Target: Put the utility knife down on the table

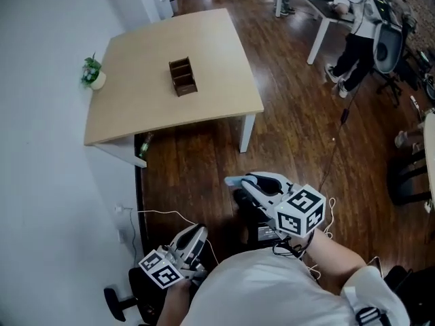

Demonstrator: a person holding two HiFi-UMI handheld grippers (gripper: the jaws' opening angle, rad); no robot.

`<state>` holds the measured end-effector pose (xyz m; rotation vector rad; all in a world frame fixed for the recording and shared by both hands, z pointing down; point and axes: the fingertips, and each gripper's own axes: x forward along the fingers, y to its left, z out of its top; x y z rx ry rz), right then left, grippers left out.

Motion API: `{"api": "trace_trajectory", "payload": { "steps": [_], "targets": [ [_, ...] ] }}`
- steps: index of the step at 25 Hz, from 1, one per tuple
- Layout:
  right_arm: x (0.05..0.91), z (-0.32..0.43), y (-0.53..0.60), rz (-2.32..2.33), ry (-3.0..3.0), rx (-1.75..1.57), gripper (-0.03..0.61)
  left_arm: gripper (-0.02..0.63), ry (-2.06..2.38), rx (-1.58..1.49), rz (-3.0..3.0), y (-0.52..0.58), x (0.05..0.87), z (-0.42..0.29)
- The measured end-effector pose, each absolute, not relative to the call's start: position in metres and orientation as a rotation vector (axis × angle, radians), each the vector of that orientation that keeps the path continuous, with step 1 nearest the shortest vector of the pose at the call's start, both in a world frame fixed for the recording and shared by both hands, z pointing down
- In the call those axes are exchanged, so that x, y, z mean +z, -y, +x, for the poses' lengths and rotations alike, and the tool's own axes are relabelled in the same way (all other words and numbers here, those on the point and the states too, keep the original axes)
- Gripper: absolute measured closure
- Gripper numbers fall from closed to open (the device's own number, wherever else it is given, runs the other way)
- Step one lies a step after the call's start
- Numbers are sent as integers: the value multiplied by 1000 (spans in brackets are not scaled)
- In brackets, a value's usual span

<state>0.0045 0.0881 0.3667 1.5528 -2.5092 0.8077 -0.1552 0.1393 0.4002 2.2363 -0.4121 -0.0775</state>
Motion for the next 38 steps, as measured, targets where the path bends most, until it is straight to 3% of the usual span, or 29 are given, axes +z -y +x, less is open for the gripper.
{"api": "trace_trajectory", "payload": {
  "steps": [17, 38],
  "targets": [
    [404, 57, 181, 1286, 2552, 700, 508, 609, 748, -126, 2192, 28, 382, -116],
    [495, 17, 385, 931, 2338, -15, 508, 609, 872, -139, 2063, 100, 408, -111]
  ]
}}
